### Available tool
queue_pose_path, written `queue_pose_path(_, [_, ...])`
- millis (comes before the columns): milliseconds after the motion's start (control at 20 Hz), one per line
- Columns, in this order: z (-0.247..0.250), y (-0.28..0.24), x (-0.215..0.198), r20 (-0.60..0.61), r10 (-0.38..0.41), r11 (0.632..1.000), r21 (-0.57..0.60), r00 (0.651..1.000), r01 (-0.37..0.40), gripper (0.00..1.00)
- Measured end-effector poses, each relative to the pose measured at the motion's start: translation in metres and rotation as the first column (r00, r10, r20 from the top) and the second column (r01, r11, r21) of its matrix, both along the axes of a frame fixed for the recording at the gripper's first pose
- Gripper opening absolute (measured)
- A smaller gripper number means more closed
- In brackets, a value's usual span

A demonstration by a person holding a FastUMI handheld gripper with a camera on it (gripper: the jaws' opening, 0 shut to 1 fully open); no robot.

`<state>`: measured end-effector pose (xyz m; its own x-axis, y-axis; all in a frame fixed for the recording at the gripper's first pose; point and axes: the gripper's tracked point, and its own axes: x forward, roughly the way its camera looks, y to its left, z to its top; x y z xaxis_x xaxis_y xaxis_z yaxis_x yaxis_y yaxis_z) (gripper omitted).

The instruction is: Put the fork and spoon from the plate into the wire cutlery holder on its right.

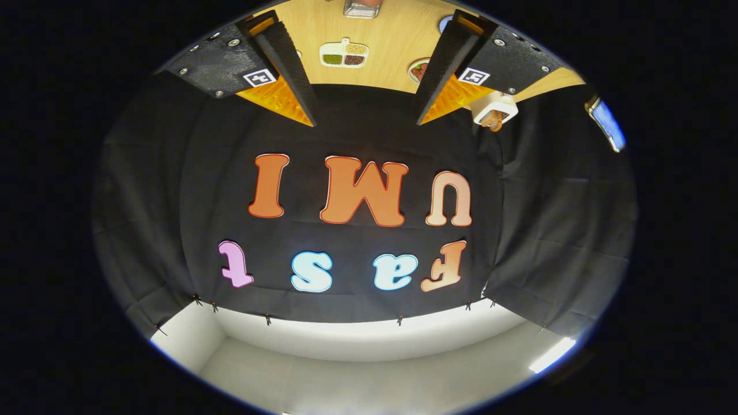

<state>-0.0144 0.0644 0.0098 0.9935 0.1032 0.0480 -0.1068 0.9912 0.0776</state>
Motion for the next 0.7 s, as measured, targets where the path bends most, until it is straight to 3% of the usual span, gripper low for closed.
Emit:
queue_pose_path(250, [-0.027,0.035,0.003,-0.078,-0.009,1.000,0.015,0.997,0.010,0.99])
queue_pose_path(700, [-0.060,0.078,0.002,-0.164,-0.102,0.995,-0.021,0.981,0.100,0.99])
